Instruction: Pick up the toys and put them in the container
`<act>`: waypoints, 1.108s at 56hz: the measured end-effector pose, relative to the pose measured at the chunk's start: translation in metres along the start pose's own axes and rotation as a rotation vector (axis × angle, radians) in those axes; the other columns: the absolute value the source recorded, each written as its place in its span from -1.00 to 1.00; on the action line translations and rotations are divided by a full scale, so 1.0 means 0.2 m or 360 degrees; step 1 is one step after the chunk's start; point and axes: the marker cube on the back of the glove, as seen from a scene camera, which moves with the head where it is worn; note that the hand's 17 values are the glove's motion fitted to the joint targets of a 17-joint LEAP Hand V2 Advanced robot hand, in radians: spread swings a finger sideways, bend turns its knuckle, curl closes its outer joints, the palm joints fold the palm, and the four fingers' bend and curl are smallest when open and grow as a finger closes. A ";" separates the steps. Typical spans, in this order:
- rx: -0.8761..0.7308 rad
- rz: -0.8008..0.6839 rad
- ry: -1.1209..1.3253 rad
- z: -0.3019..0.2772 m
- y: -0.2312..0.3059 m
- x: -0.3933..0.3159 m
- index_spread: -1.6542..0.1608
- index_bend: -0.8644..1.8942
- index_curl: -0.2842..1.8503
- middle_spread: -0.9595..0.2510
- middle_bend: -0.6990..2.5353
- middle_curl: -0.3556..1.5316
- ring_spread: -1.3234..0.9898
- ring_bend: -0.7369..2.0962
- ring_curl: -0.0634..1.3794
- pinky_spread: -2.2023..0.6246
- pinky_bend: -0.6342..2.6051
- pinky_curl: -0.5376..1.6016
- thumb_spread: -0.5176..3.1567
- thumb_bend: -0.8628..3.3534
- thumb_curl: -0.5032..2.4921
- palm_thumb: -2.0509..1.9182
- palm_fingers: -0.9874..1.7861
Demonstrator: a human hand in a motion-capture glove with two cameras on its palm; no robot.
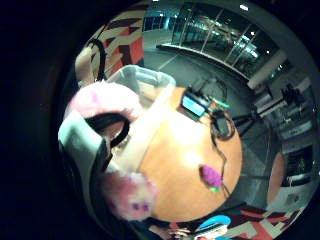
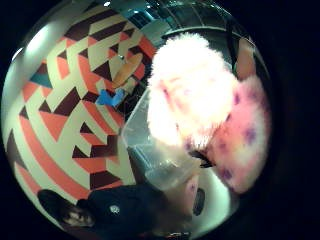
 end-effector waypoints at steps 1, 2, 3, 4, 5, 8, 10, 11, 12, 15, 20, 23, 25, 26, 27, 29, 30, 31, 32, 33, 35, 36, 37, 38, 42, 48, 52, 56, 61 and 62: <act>0.0006 0.0005 0.0006 0.02 -0.02 -0.02 0.61 0.20 0.19 0.02 -0.13 0.06 -0.29 0.33 0.16 0.27 0.23 0.06 -0.64 -0.54 -0.04 0.42 0.19; 0.0008 0.0013 0.0010 0.05 -0.03 -0.03 0.60 0.21 0.19 0.02 -0.13 0.07 -0.29 0.33 0.16 0.27 0.23 0.07 -0.64 -0.54 -0.04 0.42 0.18; 0.0006 0.0022 0.0011 0.07 -0.05 -0.05 0.60 0.20 0.20 0.02 -0.13 0.08 -0.29 0.33 0.17 0.27 0.24 0.07 -0.64 -0.54 -0.04 0.41 0.17; -0.0002 0.0029 0.0010 0.10 -0.07 -0.06 0.60 0.21 0.20 0.01 -0.14 0.08 -0.29 0.33 0.17 0.27 0.24 0.07 -0.64 -0.54 -0.04 0.41 0.16; -0.0014 0.0025 0.0016 0.13 -0.08 -0.06 0.60 0.20 0.21 0.01 -0.14 0.09 -0.29 0.33 0.17 0.27 0.25 0.07 -0.63 -0.55 -0.03 0.41 0.15; -0.0085 -0.0088 0.0106 0.22 -0.12 -0.04 0.59 0.20 0.22 0.00 -0.16 0.10 -0.29 0.32 0.18 0.27 0.26 0.07 -0.62 -0.55 -0.03 0.40 0.11; -0.0156 -0.0098 0.0097 0.29 -0.13 -0.06 0.58 0.15 0.22 0.02 -0.19 0.10 -0.28 0.31 0.18 0.27 0.27 0.07 -0.60 -0.56 -0.03 0.40 0.02; -0.0194 -0.0059 0.0060 0.33 -0.14 -0.09 0.58 0.14 0.23 0.02 -0.20 0.10 -0.27 0.32 0.18 0.27 0.27 0.08 -0.60 -0.56 -0.03 0.40 0.02; -0.0232 -0.0020 0.0033 0.36 -0.14 -0.12 0.58 0.07 0.21 0.05 -0.21 0.09 -0.26 0.31 0.17 0.27 0.26 0.06 -0.57 -0.56 -0.03 0.40 -0.07; -0.0350 -0.0004 0.0045 0.46 -0.14 -0.15 0.58 -0.02 0.18 0.13 -0.28 0.06 -0.20 0.24 0.14 0.29 0.29 0.06 -0.45 -0.56 -0.03 0.37 -0.22; -0.0501 -0.0132 -0.0009 0.52 -0.11 -0.16 0.54 -0.11 0.06 0.29 -0.32 0.00 -0.07 -0.06 -0.01 0.42 0.21 0.01 -0.30 -0.60 -0.09 0.30 -0.54; -0.0513 -0.0134 -0.0042 0.51 -0.10 -0.13 0.53 -0.15 0.00 0.35 -0.35 -0.03 -0.01 -0.19 -0.11 0.48 0.13 -0.04 -0.23 -0.61 -0.12 0.27 -0.57; -0.0509 -0.0114 -0.0062 0.48 -0.09 -0.10 0.52 -0.19 -0.03 0.39 -0.38 -0.05 0.01 -0.25 -0.16 0.51 0.09 -0.06 -0.20 -0.61 -0.14 0.26 -0.55; -0.0507 -0.0101 -0.0074 0.46 -0.08 -0.08 0.52 -0.20 -0.04 0.40 -0.39 -0.06 0.03 -0.27 -0.19 0.52 0.07 -0.08 -0.18 -0.60 -0.15 0.25 -0.54; -0.0506 -0.0088 -0.0084 0.44 -0.07 -0.06 0.51 -0.21 -0.05 0.42 -0.40 -0.07 0.04 -0.29 -0.20 0.53 0.05 -0.08 -0.16 -0.60 -0.16 0.25 -0.52; -0.0505 -0.0062 -0.0091 0.39 -0.05 -0.01 0.51 -0.24 -0.08 0.44 -0.43 -0.09 0.06 -0.33 -0.24 0.55 0.02 -0.10 -0.14 -0.60 -0.18 0.25 -0.50; -0.0506 -0.0049 -0.0088 0.37 -0.04 0.02 0.51 -0.25 -0.09 0.45 -0.44 -0.09 0.07 -0.35 -0.25 0.55 0.00 -0.12 -0.13 -0.60 -0.19 0.24 -0.49; -0.0508 -0.0035 -0.0084 0.34 -0.02 0.05 0.50 -0.25 -0.10 0.45 -0.45 -0.10 0.08 -0.36 -0.26 0.56 -0.01 -0.12 -0.12 -0.60 -0.20 0.24 -0.48; -0.0513 -0.0020 -0.0077 0.31 0.00 0.08 0.50 -0.26 -0.11 0.46 -0.46 -0.11 0.08 -0.37 -0.28 0.57 -0.02 -0.13 -0.11 -0.60 -0.21 0.23 -0.47; -0.0520 -0.0006 -0.0067 0.28 0.02 0.11 0.50 -0.26 -0.12 0.47 -0.47 -0.12 0.09 -0.37 -0.29 0.57 -0.03 -0.14 -0.10 -0.60 -0.21 0.23 -0.46; -0.0538 0.0010 -0.0033 0.21 0.07 0.18 0.50 -0.27 -0.14 0.48 -0.47 -0.13 0.10 -0.38 -0.31 0.58 -0.04 -0.15 -0.08 -0.60 -0.23 0.22 -0.45; -0.0547 0.0016 -0.0009 0.18 0.11 0.21 0.50 -0.27 -0.15 0.48 -0.47 -0.14 0.11 -0.38 -0.32 0.58 -0.05 -0.15 -0.07 -0.60 -0.24 0.22 -0.44; -0.0555 0.0020 0.0016 0.15 0.14 0.25 0.50 -0.27 -0.16 0.49 -0.48 -0.14 0.11 -0.38 -0.33 0.59 -0.05 -0.16 -0.07 -0.60 -0.24 0.21 -0.44; -0.0562 0.0024 0.0042 0.12 0.18 0.29 0.50 -0.27 -0.17 0.50 -0.48 -0.15 0.12 -0.39 -0.34 0.59 -0.06 -0.16 -0.06 -0.60 -0.25 0.21 -0.44; -0.0581 0.0076 0.0188 0.04 0.32 0.46 0.50 -0.27 -0.20 0.51 -0.48 -0.17 0.13 -0.38 -0.37 0.60 -0.07 -0.17 -0.04 -0.60 -0.28 0.20 -0.43; -0.0604 0.0317 0.0348 -0.03 0.52 0.76 0.51 -0.28 -0.25 0.52 -0.48 -0.21 0.14 -0.36 -0.40 0.61 -0.08 -0.17 -0.03 -0.60 -0.31 0.19 -0.41; -0.0647 0.0500 0.0360 -0.03 0.66 0.97 0.51 -0.29 -0.28 0.53 -0.49 -0.23 0.14 -0.34 -0.39 0.61 -0.07 -0.17 -0.02 -0.60 -0.32 0.19 -0.39; -0.0699 0.0573 0.0357 0.03 0.76 1.14 0.52 -0.30 -0.31 0.53 -0.48 -0.25 0.14 -0.32 -0.38 0.61 -0.07 -0.17 -0.01 -0.60 -0.34 0.19 -0.37; -0.0793 0.0574 0.0414 0.16 0.88 1.32 0.52 -0.31 -0.35 0.53 -0.46 -0.25 0.14 -0.27 -0.36 0.60 -0.06 -0.17 -0.01 -0.60 -0.35 0.19 -0.34; -0.0813 0.0581 0.0431 0.19 0.90 1.35 0.52 -0.31 -0.36 0.53 -0.47 -0.25 0.14 -0.25 -0.35 0.60 -0.05 -0.17 -0.01 -0.60 -0.35 0.19 -0.32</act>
